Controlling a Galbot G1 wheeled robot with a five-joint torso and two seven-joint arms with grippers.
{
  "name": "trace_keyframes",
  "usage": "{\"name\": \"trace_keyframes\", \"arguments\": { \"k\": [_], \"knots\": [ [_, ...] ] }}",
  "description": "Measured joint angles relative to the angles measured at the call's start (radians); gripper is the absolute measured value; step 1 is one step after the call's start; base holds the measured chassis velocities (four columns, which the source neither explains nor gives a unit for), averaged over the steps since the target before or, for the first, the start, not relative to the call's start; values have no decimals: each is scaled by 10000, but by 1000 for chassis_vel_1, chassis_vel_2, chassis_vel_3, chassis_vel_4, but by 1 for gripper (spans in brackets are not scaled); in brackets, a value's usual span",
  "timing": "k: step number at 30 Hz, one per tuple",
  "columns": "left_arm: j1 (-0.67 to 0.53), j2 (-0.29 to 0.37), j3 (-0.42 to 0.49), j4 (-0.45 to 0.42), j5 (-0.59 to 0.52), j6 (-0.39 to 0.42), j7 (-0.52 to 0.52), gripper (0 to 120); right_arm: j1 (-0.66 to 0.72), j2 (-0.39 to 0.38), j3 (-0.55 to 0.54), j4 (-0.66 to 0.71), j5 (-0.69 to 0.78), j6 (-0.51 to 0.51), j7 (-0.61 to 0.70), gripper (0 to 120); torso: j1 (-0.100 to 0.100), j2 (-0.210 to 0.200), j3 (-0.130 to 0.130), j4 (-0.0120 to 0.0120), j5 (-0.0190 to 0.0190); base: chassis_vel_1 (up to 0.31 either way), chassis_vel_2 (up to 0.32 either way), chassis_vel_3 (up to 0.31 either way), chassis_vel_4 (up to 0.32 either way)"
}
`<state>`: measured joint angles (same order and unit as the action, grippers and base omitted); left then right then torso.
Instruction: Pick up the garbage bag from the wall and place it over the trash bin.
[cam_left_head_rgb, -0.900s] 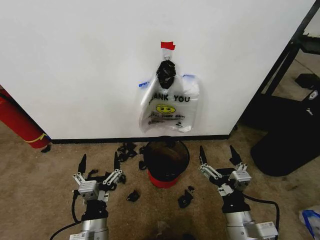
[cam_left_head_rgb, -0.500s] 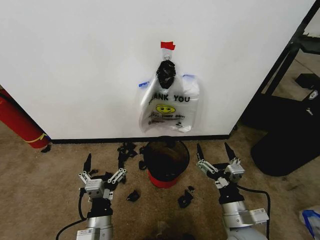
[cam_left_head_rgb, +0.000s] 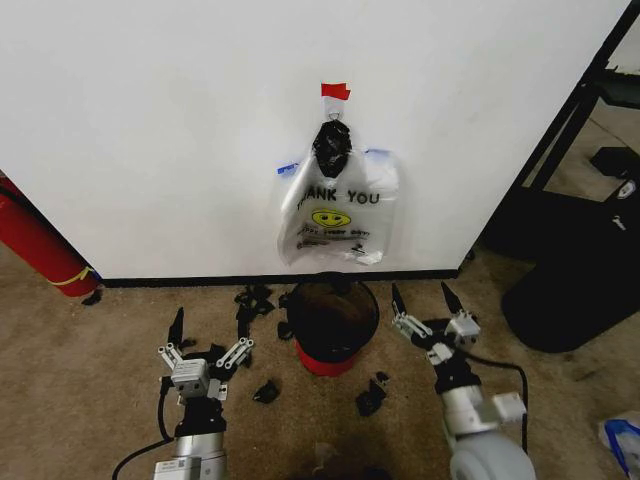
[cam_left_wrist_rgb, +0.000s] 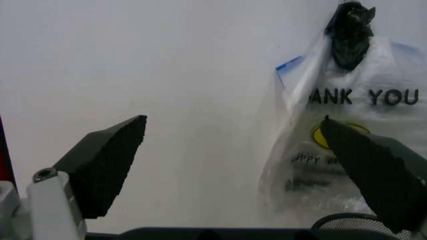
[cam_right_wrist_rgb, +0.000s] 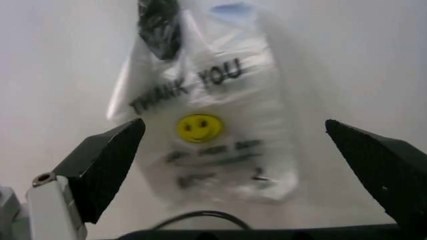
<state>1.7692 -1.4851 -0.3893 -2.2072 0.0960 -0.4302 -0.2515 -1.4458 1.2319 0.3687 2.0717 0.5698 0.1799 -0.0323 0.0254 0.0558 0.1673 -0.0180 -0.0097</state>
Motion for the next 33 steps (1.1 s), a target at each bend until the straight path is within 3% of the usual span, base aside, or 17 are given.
{"name": "trace_keyframes", "arguments": {
  "k": [6, 11, 20, 33],
  "knots": [
    [18, 6, -36, -38, 60, 44, 2, 100, 1985, -549, -473, -1387, 2567, -479, -1659, 100, 0, 0, 1, -2, 0, 0, 0, 0, 0],
    [58, -13, -231, -183, 26, 145, 2, 100, 4146, -438, -1490, -3005, 4084, -851, -2506, 100, 0, -1, 1, 1, 0, 0, 0, 0, 0],
    [104, -245, -406, -274, 23, 239, -1, 100, 6793, 454, -2466, -5091, 5181, -1182, -3376, 100, 1, -1, 0, 0, -2, 0, 0, 0, 0],
    [13, -109, -637, -471, -330, 381, -56, 100, 8344, 1095, -2493, -6914, 5808, -1487, -4627, 100, 0, -1, 0, -2, -1, 0, 0, 0, 0]
  ]
}}
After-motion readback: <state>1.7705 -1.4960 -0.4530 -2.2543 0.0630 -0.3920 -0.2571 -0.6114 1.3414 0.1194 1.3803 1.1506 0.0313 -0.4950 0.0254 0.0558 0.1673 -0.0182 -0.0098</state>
